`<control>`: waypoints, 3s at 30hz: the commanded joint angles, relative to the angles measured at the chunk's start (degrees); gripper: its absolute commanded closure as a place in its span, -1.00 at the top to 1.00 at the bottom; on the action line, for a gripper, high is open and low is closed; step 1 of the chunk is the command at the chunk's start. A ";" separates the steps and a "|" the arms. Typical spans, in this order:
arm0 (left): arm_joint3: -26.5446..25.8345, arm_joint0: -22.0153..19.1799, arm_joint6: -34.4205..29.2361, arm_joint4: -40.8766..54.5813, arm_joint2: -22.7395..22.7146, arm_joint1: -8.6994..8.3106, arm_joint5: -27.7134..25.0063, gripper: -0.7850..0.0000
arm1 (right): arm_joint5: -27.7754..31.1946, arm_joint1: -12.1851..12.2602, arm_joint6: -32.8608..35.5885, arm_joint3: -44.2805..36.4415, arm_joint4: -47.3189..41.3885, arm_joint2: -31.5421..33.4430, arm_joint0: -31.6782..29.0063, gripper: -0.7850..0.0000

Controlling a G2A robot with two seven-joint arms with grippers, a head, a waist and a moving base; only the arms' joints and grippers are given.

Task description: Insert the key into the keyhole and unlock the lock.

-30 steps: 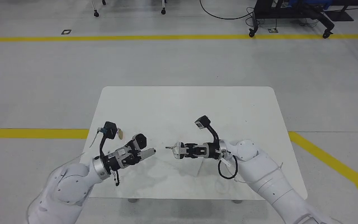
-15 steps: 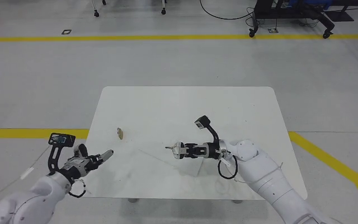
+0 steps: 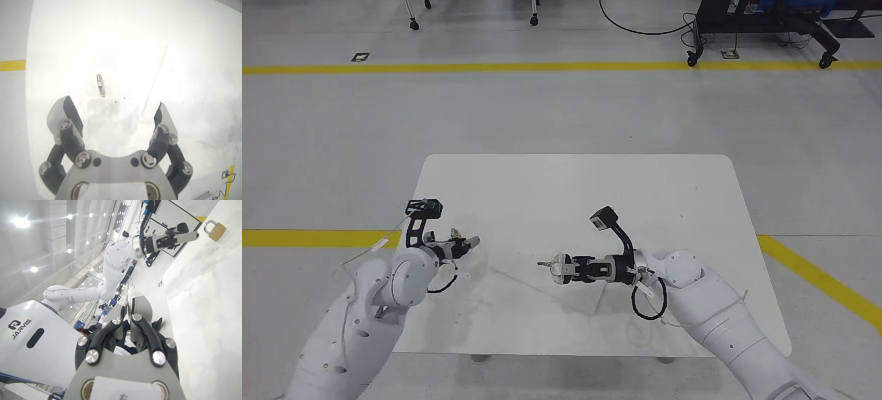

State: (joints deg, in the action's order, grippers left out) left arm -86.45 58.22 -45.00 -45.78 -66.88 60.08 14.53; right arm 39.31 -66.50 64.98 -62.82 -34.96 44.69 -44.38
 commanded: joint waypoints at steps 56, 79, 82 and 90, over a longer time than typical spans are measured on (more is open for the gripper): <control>18.89 0.64 -25.41 81.65 -3.49 1.31 -48.41 -1.00 | -0.68 -0.04 -3.02 -2.44 1.57 0.38 -1.37 -1.00; 29.04 -4.57 -38.95 100.10 3.04 3.77 -32.33 -1.00 | 0.27 0.09 -11.03 -7.09 6.16 3.81 -5.44 -1.00; 34.45 -6.76 -42.04 104.90 4.71 5.00 -29.57 -1.00 | -0.11 0.13 -13.22 -8.84 8.92 4.23 -6.46 -1.00; 39.08 -10.51 -43.00 114.17 11.26 7.66 -22.44 -1.00 | 1.38 0.25 -19.65 -12.18 17.65 5.67 -9.17 -1.00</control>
State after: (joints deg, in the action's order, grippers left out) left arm -47.74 47.92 -88.00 67.41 -56.13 67.64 -8.44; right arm 40.69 -66.24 46.00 -74.65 -18.24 50.31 -53.29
